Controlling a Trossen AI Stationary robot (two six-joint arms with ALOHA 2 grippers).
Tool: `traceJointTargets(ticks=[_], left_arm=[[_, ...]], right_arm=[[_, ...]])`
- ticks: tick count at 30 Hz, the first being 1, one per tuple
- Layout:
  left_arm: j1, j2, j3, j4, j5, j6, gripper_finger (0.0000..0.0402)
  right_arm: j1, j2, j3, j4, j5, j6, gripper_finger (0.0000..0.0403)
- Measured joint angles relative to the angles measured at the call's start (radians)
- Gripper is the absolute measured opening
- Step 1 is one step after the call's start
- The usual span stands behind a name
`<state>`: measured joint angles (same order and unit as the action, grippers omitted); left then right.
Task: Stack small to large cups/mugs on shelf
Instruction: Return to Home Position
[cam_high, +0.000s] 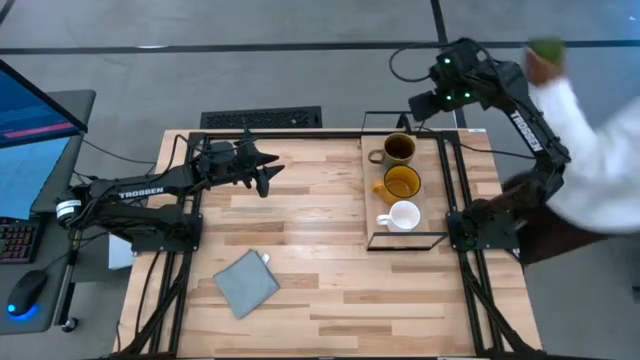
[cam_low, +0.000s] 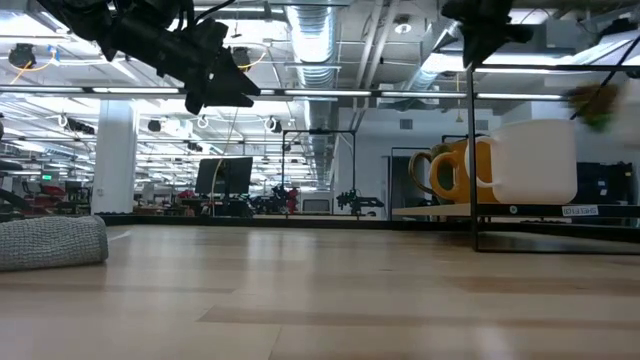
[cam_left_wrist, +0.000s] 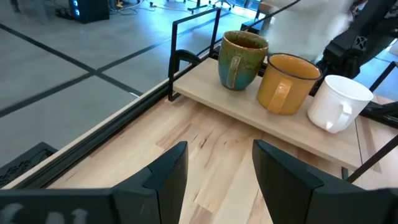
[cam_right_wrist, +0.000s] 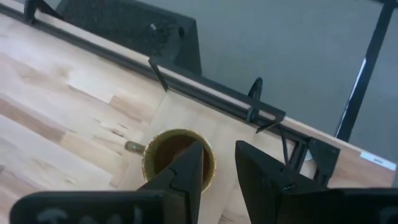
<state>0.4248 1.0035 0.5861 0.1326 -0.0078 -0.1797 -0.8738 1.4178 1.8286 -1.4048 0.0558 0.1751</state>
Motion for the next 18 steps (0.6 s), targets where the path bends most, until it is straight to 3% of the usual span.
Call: traceJointTargets(ticks=[13, 18], left_arm=[[0.0, 0.0, 0.0, 0.041, -0.005, 0.013, 0.0171], [0.0, 0.0, 0.0, 0.091, -0.005, 0.012, 0.0171]], right_arm=[[0.016, -0.189, -0.007, 0.036, 0.054, -0.078, 0.0118], [0.03, -0.358, -0.16, 0.194, 0.054, -0.106, 0.0118]])
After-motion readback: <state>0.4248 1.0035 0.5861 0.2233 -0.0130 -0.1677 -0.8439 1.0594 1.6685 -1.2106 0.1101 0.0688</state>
